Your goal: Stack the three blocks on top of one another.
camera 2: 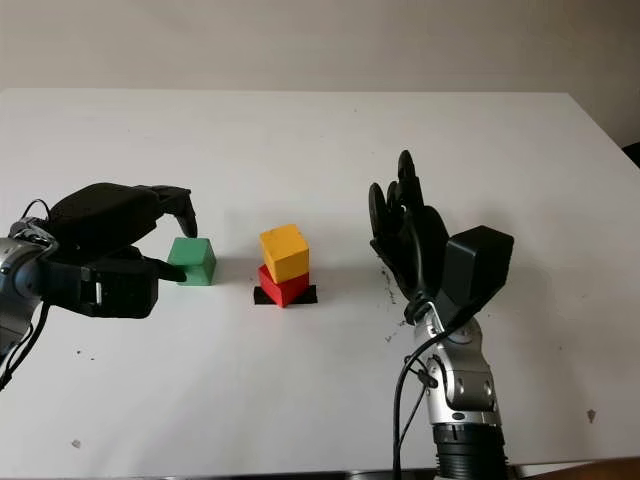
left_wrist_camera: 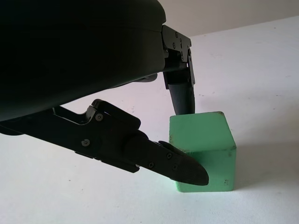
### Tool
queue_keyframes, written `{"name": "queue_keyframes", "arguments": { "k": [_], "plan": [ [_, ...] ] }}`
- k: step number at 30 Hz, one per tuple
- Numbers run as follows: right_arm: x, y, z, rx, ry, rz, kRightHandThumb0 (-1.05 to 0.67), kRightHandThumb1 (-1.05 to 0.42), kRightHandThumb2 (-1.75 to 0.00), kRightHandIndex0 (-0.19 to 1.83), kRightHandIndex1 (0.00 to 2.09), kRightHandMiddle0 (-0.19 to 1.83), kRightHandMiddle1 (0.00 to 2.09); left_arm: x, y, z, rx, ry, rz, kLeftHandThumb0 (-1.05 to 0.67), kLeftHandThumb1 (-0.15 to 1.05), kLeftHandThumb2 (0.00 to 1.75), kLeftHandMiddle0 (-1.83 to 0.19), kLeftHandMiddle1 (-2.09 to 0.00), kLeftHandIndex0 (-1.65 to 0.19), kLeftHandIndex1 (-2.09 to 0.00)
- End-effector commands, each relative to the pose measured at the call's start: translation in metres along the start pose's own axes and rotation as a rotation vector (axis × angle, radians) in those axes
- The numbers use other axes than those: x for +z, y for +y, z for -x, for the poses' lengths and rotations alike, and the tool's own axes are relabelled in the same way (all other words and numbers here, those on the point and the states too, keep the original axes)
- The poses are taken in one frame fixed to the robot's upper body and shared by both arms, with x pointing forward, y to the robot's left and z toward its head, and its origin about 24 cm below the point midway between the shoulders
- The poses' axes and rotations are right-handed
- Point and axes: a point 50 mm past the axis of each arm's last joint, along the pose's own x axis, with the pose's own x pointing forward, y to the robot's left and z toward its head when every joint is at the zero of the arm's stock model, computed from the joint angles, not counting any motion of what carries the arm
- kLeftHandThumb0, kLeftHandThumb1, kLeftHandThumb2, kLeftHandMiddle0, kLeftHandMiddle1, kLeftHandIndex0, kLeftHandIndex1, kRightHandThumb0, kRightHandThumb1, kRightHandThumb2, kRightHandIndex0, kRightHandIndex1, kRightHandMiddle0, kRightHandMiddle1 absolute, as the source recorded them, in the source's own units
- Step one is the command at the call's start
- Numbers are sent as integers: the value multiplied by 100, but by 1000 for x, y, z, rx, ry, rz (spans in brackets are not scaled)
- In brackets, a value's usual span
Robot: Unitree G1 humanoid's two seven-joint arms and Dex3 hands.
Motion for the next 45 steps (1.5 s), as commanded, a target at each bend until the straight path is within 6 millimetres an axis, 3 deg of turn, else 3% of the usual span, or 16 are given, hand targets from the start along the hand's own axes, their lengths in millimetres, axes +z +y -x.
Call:
{"name": "queue_keyframes", "arguments": {
  "k": [1, 11, 19, 25, 28, 30, 35, 45],
  "plan": [
    [5, -3, 1, -3, -25, 13, -57, -105, -55, -19, 0, -19, 0, 2, -1, -1, -2, -10, 11, -63, 97, 5, -21, -11, -10, -145],
    [6, -3, 1, -4, -27, 12, -56, -105, -55, -19, 0, -19, 0, 2, -6, -3, -11, -21, 13, -63, 97, 6, -22, -10, -11, -143],
    [5, -2, 1, -5, -24, 7, -56, -105, -56, -19, 0, -19, 0, 2, -7, -2, 50, -56, 17, -46, 105, 15, -27, -13, -15, -150],
    [5, -2, 1, -3, -27, 11, -56, -105, -56, -19, 0, -19, 0, 1, -8, -2, 138, -62, 127, -41, 105, 12, -34, -20, -19, -142],
    [5, -2, 1, -4, -26, 14, -56, -105, -56, -19, 0, -19, 0, 0, -8, -2, 157, -72, 190, -40, 105, 10, -34, -30, -20, -141],
    [5, -3, 1, -2, -27, 22, -56, -105, -56, -19, 0, -19, 0, -1, -7, -2, 159, -77, 214, -40, 105, 10, -22, -52, -19, -142],
    [5, -2, 0, -5, -24, 12, -56, -105, -55, -19, 0, -19, 0, -4, -3, -1, 161, -90, 228, -41, 105, 10, -14, -68, -17, -147],
    [4, 0, 0, 7, -23, 8, -56, -105, -55, -19, 0, -19, 0, -11, 21, 0, 188, -102, 382, -42, 104, 7, -13, -64, -21, -147]
  ]
}}
